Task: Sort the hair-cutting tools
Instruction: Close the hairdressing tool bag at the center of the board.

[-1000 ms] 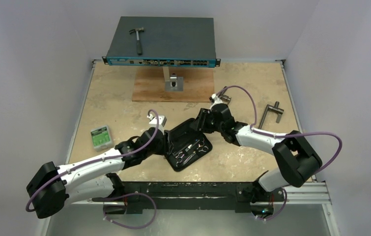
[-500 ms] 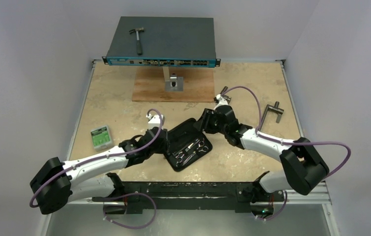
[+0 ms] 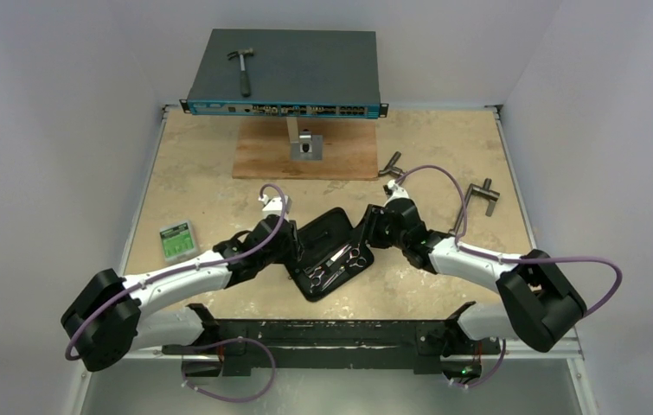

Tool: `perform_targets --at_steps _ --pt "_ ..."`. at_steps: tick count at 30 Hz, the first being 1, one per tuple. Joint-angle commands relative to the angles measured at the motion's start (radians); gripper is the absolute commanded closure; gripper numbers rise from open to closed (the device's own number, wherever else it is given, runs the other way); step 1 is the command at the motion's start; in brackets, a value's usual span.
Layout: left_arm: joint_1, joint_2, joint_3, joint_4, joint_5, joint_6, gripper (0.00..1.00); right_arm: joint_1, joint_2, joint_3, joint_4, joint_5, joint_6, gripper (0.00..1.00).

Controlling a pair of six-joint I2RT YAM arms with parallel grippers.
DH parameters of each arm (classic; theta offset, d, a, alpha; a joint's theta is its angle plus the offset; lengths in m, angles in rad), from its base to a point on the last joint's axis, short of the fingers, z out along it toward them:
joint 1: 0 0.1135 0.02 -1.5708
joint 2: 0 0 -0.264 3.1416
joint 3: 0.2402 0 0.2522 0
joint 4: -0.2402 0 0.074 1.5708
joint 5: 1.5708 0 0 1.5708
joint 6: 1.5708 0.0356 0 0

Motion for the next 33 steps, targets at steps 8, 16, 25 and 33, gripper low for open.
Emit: perform_targets --at_steps 8,16,25,33 --pt "0.006 0.015 -0.014 0.093 0.079 -0.022 0.83 -0.01 -0.002 -0.001 0.051 0.034 -0.006 0.58" --pt "0.005 0.001 -0.026 0.073 0.076 -0.019 0.94 -0.016 0.014 0.006 0.053 0.034 -0.009 0.58" --pt "0.009 -0.026 -0.035 0.033 0.077 -0.021 0.67 -0.019 0.034 0.016 0.054 0.05 -0.017 0.58" --pt "0.023 -0.021 -0.031 0.024 0.091 -0.009 0.66 -0.021 0.047 0.019 0.059 0.047 -0.022 0.58"
